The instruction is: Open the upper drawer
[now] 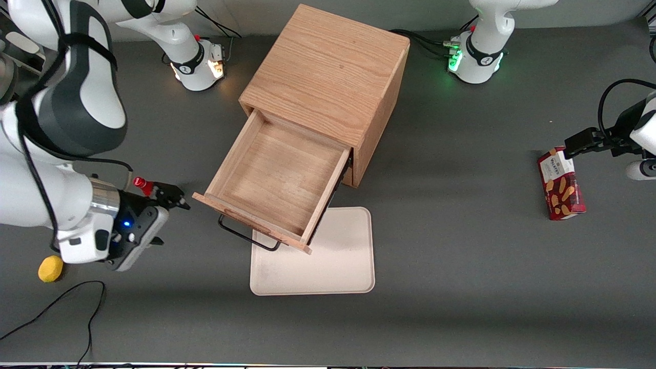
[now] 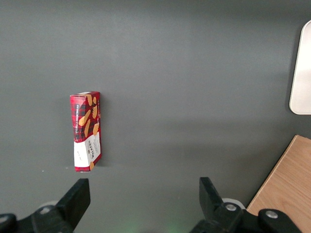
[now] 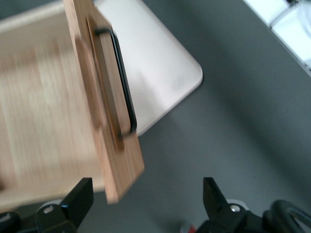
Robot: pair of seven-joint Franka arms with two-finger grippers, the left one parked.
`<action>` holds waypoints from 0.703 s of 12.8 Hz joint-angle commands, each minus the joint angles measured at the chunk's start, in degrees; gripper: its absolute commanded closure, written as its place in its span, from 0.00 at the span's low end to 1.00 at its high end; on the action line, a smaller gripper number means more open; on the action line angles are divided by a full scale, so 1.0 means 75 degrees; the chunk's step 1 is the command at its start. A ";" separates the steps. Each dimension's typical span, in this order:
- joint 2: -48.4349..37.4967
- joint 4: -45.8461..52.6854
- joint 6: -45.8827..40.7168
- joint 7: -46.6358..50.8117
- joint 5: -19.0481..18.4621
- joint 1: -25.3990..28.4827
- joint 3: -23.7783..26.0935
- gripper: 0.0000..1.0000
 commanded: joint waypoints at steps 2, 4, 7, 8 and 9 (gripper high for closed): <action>-0.1024 -0.0947 -0.0670 0.0906 -0.0270 0.0095 -0.0802 0.00; -0.1902 -0.1931 -0.0648 0.1541 -0.0842 0.0141 -0.0909 0.00; -0.3401 -0.3722 -0.0216 0.2232 -0.1522 0.0317 -0.0909 0.00; -0.3940 -0.4355 0.0076 0.2502 -0.1571 0.0317 -0.0909 0.00; -0.4514 -0.5035 0.0300 0.2713 -0.1595 0.0317 -0.0897 0.00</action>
